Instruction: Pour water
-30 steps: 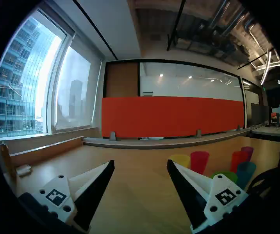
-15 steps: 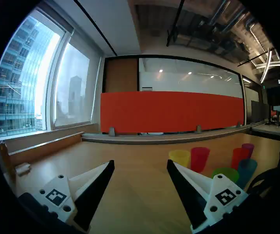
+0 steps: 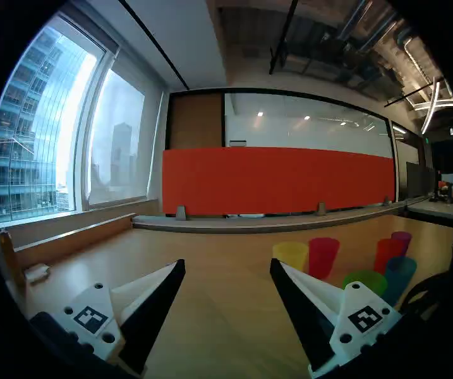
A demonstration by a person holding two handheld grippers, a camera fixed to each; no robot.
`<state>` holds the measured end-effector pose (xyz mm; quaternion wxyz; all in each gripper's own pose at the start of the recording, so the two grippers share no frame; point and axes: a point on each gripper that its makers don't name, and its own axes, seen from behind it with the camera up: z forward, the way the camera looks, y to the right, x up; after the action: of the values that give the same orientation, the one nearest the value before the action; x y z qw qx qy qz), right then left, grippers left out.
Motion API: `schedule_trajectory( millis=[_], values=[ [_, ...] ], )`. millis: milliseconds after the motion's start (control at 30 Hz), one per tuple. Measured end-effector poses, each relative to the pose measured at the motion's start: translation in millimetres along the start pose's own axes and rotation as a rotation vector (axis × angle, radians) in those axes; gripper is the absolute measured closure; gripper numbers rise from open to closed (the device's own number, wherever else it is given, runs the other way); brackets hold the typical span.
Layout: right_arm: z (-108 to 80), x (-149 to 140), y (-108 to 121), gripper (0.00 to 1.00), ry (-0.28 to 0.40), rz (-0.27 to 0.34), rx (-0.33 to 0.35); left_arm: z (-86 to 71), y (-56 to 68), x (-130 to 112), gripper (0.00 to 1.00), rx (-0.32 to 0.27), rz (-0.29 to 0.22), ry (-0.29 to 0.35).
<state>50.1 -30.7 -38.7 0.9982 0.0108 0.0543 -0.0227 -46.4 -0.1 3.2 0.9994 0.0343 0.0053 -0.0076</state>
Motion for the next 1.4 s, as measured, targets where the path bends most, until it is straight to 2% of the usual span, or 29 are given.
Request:
schedule_trajectory(
  millis=[367,567,767,1000,1267,1400],
  values=[
    [16.3,-13.0,-4.6,0.0,0.028,0.006,0.01,-0.4,-0.1,0.1,0.0,0.0,0.0,0.0],
    [24.0,-27.1,-1.7,0.0,0.039,-0.009,-0.017,0.4,-0.2,-0.4,0.0,0.0,-0.001,0.0],
    [25.5,-50.6,-4.5,0.0,0.025,-0.029,-0.005,0.4,-0.9,-0.3,0.0,0.0,0.0,0.0],
    [28.9,-68.6,5.6,0.0,0.005,-0.01,-0.02,0.0,-1.0,-0.3,0.0,0.0,0.0,0.0],
    [32.1,-81.1,17.0,0.0,-0.012,0.042,-0.028,-0.1,-0.9,-0.4,0.0,0.0,-0.001,0.0],
    [33.9,-87.6,21.3,0.0,-0.026,0.045,-0.033,0.2,-1.0,-0.2,0.0,0.0,0.0,0.0]
  ],
)
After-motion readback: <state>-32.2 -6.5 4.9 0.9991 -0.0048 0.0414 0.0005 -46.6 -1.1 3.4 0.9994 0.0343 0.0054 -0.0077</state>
